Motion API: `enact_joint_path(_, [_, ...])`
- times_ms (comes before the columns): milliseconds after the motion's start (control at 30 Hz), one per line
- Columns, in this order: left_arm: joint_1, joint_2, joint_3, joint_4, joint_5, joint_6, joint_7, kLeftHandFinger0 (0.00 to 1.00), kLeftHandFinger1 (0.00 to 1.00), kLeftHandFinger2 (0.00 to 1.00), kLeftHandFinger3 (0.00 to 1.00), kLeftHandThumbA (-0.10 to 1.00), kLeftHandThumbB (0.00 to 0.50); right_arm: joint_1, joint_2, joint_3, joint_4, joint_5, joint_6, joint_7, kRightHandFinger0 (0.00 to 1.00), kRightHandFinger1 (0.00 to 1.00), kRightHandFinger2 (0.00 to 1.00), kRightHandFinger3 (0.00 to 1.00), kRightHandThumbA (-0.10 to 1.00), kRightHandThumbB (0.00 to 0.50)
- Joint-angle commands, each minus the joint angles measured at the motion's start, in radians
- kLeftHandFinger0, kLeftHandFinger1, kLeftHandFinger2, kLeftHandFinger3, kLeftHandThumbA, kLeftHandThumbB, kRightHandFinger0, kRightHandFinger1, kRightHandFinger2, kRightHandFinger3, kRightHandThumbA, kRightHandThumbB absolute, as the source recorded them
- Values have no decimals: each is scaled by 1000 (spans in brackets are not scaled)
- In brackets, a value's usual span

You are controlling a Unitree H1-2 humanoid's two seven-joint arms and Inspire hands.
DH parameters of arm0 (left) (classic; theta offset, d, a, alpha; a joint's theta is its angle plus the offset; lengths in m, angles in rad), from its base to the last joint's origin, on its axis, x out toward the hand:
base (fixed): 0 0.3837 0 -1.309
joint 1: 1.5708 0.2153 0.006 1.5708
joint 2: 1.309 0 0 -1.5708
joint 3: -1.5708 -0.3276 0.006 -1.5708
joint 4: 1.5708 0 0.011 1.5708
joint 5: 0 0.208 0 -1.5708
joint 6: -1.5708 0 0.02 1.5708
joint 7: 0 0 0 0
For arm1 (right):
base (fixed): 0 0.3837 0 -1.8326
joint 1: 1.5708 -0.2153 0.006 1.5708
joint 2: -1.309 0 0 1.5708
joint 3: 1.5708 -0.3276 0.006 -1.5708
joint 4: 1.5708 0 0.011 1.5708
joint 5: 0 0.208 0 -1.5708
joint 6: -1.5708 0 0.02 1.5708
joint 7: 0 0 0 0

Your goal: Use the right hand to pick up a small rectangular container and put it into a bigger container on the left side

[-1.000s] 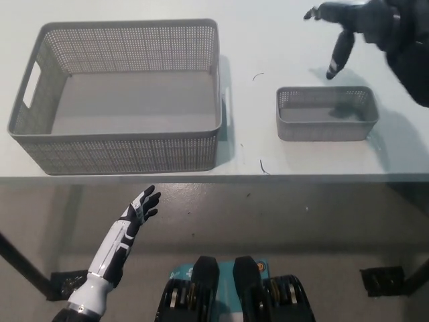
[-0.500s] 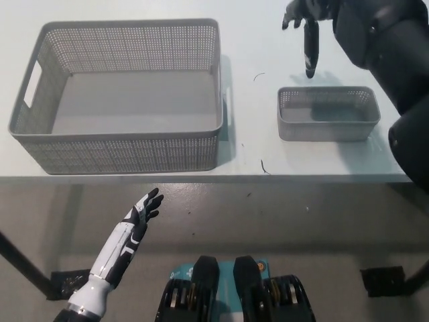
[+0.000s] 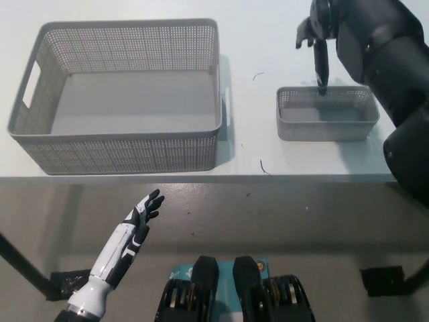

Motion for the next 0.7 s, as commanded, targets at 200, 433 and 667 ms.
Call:
enact_joint_path(200, [-5, 19, -4, -41, 26, -34, 4, 1000, 1000, 1000, 1000, 1000, 438, 17, -35, -65, 5, 11, 9, -82, 1000, 1000, 1000, 1000, 1000, 421])
enact_joint_path(433, [-4, 20, -2, -50, 37, -24, 5, 1000, 1000, 1000, 1000, 1000, 438, 46, -38, -78, 7, -11, -20, -94, 1000, 1000, 1000, 1000, 1000, 413])
enact_joint_path(667, [5, 16, -1, -55, 28, -19, 4, 1000, 1000, 1000, 1000, 1000, 437, 72, -21, -77, 14, -13, -41, -93, 1000, 1000, 1000, 1000, 1000, 400])
